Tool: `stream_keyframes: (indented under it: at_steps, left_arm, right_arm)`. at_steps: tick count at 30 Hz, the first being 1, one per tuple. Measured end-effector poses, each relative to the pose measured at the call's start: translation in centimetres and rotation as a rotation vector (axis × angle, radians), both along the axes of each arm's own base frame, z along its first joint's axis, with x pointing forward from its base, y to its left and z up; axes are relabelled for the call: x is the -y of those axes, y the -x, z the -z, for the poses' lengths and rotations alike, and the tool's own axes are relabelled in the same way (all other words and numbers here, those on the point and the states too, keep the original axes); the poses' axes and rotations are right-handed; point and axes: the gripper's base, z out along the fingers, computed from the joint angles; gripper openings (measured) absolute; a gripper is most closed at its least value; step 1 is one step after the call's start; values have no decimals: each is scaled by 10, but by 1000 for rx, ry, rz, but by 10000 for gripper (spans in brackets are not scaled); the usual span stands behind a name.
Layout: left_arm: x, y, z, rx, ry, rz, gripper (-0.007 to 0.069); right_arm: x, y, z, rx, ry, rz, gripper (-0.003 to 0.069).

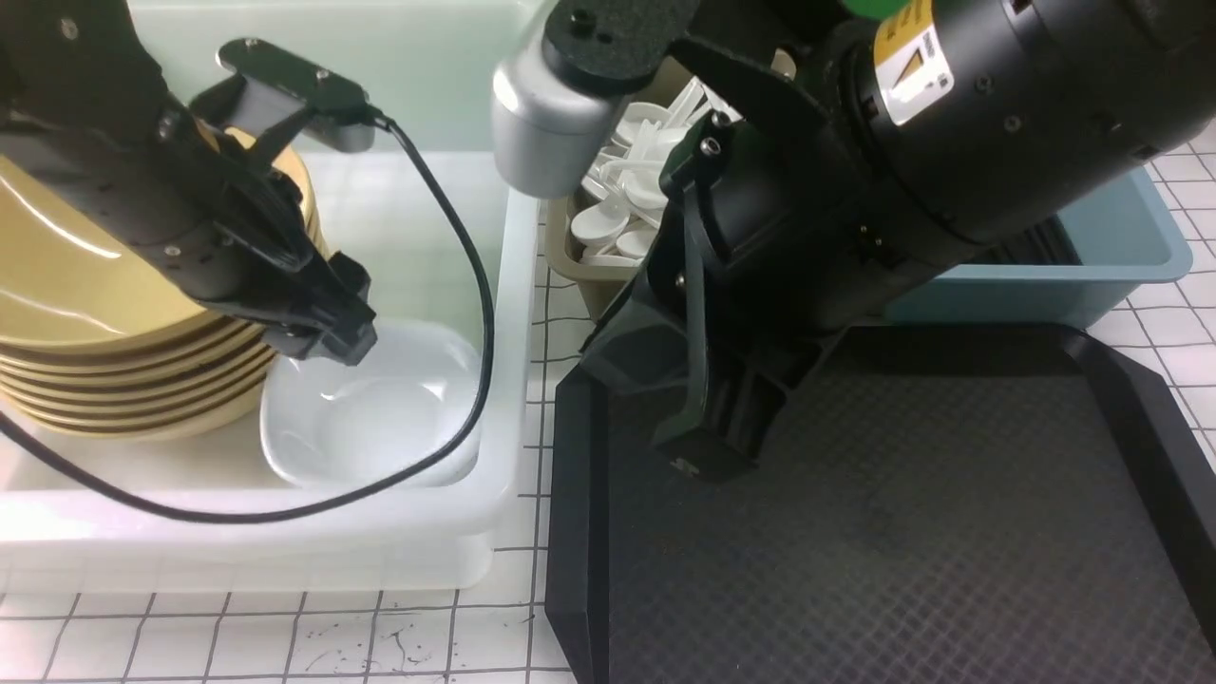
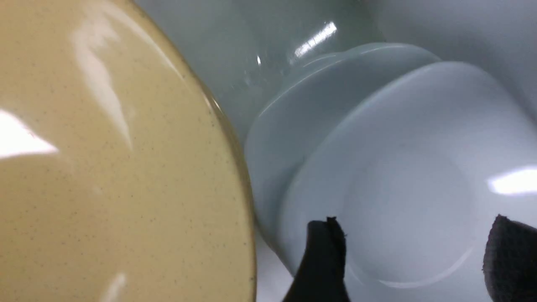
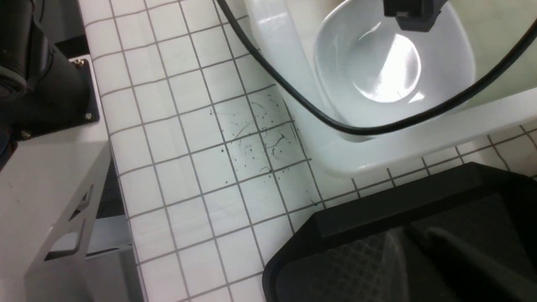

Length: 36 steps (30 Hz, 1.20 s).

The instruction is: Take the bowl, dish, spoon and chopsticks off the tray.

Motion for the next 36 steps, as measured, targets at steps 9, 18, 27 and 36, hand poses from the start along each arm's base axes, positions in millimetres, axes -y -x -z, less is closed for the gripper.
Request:
stream_keyframes:
  at_steps: [9,18,27,36]
  left_arm:
    - [4,1,-38,-6,57,-16,456]
    - [-15,57,-82,99,51,-107,90]
    - [-41,170,-62,288,125,-153,-9]
    - [-55,237,-8,547,297,-228,-13]
  right_arm:
    - [1,1,1,-12,17,-4,88]
    - [21,12,-4,24,51,19,94]
    - [71,52,26,137,-84,73,99]
    - [120,90,44,356,-433,178,99]
